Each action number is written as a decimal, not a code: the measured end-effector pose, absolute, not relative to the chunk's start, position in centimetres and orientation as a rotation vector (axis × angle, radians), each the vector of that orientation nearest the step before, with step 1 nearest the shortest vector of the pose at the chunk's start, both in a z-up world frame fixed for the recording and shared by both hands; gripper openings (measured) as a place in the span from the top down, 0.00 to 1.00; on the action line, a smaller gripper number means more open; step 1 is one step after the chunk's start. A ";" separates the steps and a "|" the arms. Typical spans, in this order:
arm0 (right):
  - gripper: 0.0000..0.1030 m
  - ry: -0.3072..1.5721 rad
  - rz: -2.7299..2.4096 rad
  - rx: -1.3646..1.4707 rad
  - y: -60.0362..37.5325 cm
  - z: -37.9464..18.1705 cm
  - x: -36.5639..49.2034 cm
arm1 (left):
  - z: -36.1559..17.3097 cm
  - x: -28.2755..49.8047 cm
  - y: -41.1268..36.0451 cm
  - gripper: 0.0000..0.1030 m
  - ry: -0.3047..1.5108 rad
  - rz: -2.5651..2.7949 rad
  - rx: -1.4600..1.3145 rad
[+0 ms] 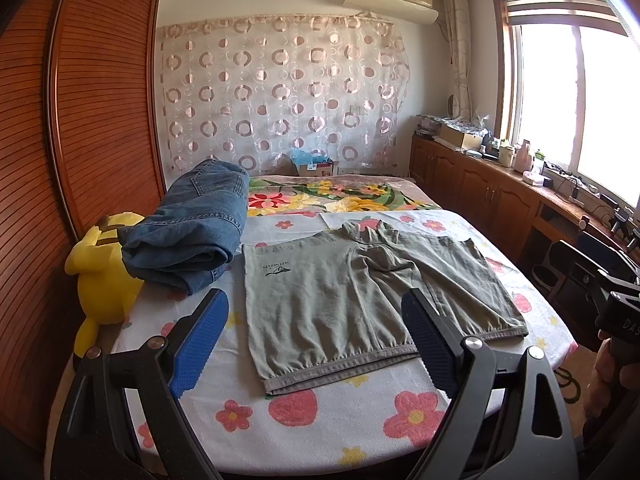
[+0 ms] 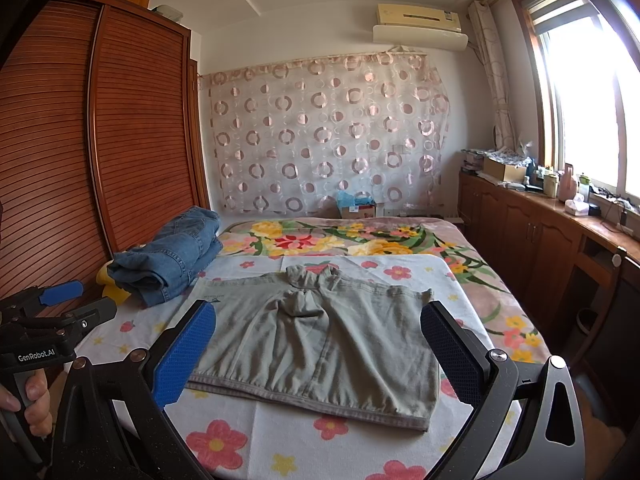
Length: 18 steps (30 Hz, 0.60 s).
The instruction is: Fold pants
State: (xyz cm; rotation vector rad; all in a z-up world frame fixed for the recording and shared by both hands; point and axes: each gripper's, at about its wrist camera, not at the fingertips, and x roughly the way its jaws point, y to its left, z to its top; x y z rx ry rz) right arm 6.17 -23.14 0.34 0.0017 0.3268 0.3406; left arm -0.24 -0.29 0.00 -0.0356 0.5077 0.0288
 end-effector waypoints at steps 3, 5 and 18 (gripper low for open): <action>0.01 0.326 0.340 0.000 -23.1 0.3 6.2 | 0.0 -0.2 -0.2 0.14 0.508 0.028 -0.036; 0.01 0.326 0.340 0.001 -23.1 0.3 6.2 | 0.0 -0.1 -0.3 0.14 0.508 0.026 -0.036; 0.01 0.326 0.339 0.002 -23.2 0.3 6.3 | 0.0 -0.1 -0.3 0.14 0.508 0.030 -0.035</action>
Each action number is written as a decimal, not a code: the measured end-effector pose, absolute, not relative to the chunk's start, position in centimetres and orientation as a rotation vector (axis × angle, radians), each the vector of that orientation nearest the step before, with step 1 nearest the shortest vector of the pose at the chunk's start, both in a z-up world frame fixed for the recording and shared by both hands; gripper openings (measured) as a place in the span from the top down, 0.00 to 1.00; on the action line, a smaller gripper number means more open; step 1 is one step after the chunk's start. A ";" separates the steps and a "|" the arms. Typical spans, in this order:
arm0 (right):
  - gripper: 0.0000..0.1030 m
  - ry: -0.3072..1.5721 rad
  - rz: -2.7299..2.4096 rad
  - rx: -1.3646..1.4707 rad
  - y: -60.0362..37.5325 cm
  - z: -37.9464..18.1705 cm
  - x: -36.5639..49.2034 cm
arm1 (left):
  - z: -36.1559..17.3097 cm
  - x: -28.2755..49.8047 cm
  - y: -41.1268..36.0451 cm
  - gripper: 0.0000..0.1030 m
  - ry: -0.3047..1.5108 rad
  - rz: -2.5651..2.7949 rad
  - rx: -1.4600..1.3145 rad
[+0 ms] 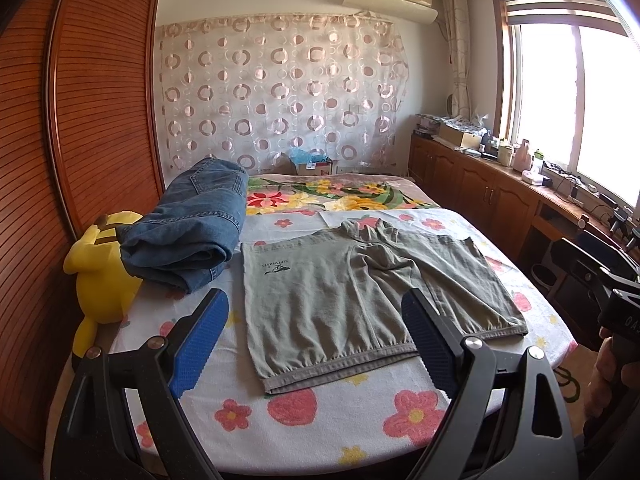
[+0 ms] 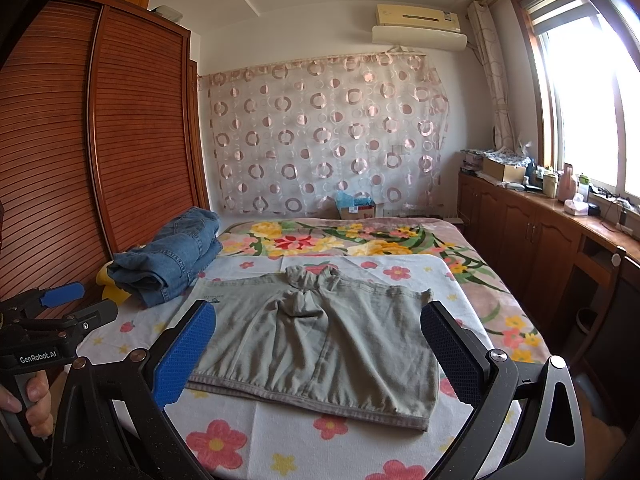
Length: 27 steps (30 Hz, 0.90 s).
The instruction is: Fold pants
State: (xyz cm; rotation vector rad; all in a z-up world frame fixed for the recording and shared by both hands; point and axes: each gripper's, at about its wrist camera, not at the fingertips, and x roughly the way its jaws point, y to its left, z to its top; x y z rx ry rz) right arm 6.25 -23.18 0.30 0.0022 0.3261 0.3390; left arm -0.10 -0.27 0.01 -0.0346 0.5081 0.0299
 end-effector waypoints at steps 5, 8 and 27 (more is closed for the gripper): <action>0.01 0.326 0.338 0.002 -23.2 0.3 6.2 | 0.0 -0.1 -0.2 0.14 0.508 0.028 -0.035; 0.01 0.326 0.339 0.003 -23.2 0.3 6.2 | -0.1 -0.1 -0.2 0.14 0.507 0.027 -0.037; 0.01 0.371 0.333 -0.010 -25.6 -0.7 10.7 | -3.1 4.5 -1.3 0.14 0.566 -0.032 0.038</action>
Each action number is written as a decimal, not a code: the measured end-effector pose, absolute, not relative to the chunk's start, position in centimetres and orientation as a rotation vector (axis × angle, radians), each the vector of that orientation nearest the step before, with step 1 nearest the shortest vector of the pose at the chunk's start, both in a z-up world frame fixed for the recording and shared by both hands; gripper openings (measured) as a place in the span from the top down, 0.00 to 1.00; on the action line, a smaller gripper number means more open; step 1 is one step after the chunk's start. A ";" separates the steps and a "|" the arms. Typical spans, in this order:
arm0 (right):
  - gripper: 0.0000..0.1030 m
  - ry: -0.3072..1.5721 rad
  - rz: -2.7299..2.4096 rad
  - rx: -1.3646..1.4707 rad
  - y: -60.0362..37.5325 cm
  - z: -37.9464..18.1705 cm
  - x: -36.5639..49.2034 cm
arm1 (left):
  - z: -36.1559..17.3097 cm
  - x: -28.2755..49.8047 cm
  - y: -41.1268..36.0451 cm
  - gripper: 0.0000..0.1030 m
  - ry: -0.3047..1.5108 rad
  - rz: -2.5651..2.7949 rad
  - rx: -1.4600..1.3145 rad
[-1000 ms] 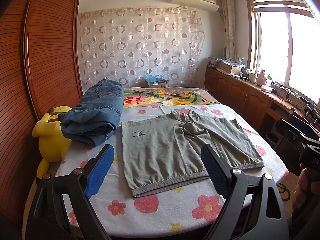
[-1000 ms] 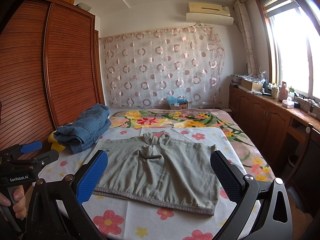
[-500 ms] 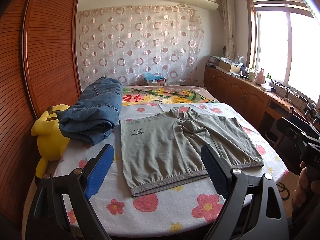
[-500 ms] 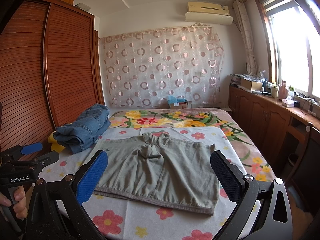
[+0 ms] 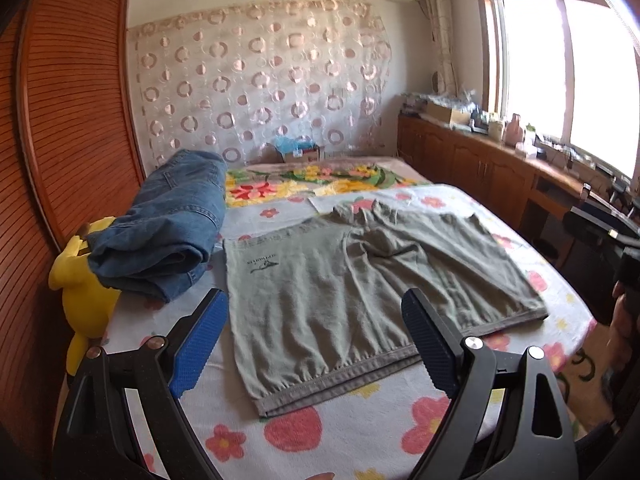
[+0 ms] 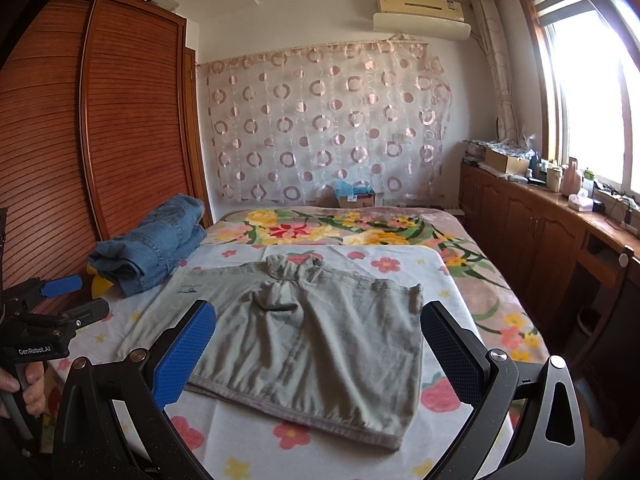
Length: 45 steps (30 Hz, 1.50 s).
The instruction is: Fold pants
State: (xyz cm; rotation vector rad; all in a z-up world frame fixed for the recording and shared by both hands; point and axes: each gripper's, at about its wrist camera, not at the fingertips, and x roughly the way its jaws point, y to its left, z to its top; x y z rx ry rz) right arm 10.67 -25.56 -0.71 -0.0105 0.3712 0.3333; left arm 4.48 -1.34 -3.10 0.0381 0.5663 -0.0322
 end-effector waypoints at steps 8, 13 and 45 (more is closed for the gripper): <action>0.12 0.423 0.337 -0.033 -27.2 -1.2 14.0 | -4.5 8.0 -0.8 0.14 0.639 -0.072 0.039; 0.26 0.482 0.332 -0.036 -28.1 -1.5 16.6 | -5.3 8.9 0.1 0.14 0.657 -0.084 0.019; 0.97 0.827 0.278 -0.023 -29.6 1.6 29.3 | -11.5 13.1 4.1 0.14 0.826 -0.082 -0.021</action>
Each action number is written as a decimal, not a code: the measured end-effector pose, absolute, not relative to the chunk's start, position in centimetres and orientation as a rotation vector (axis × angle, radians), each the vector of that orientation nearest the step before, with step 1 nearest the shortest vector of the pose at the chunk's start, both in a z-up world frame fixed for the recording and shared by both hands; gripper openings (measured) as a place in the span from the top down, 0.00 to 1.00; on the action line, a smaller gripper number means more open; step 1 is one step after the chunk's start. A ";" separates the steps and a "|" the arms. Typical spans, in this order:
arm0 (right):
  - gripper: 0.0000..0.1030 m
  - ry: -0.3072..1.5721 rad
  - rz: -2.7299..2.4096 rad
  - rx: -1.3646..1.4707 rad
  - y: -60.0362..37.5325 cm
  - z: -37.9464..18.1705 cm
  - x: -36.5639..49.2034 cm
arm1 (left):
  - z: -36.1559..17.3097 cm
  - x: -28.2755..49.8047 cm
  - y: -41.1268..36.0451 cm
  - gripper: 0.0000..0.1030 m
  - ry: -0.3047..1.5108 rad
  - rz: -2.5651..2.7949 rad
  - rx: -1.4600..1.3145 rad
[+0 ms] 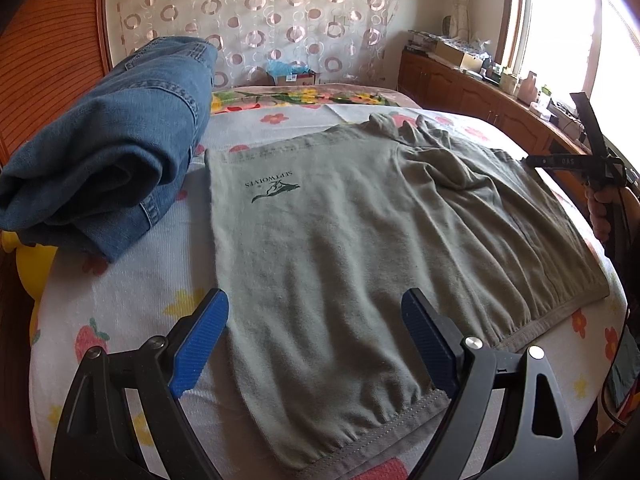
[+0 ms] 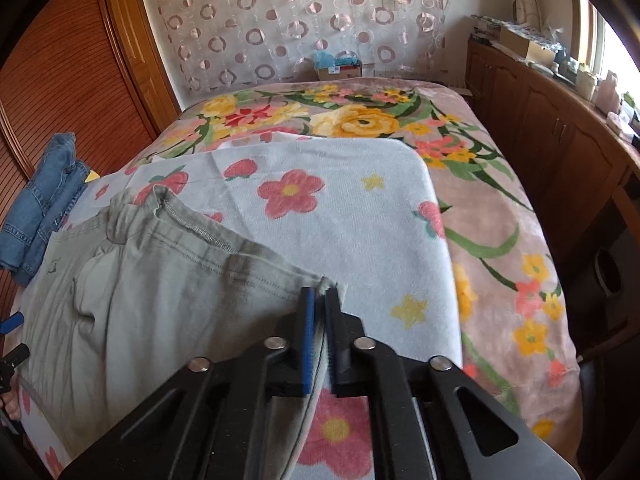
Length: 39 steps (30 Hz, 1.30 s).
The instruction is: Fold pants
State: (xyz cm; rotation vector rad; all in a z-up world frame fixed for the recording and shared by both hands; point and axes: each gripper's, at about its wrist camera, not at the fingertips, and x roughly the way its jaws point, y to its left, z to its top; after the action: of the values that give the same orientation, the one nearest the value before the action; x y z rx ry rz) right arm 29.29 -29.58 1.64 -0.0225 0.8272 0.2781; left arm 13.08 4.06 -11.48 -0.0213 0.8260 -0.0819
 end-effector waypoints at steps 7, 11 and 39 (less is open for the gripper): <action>0.98 0.821 0.184 -0.035 -30.5 2.2 26.7 | -11.7 13.2 3.9 0.14 0.835 -0.094 -0.010; 0.94 0.802 0.177 -0.033 -29.7 2.8 24.6 | -11.6 13.1 3.6 0.14 0.837 -0.095 0.008; 0.54 0.773 0.377 -0.135 -25.7 1.4 8.1 | -9.9 7.8 5.9 0.21 0.820 -0.083 -0.056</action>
State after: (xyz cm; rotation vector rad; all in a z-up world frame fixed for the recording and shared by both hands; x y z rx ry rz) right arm 8.14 -25.69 1.43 -0.1353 0.7726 0.3774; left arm 7.78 5.86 -9.91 -0.0556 0.8196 -0.0830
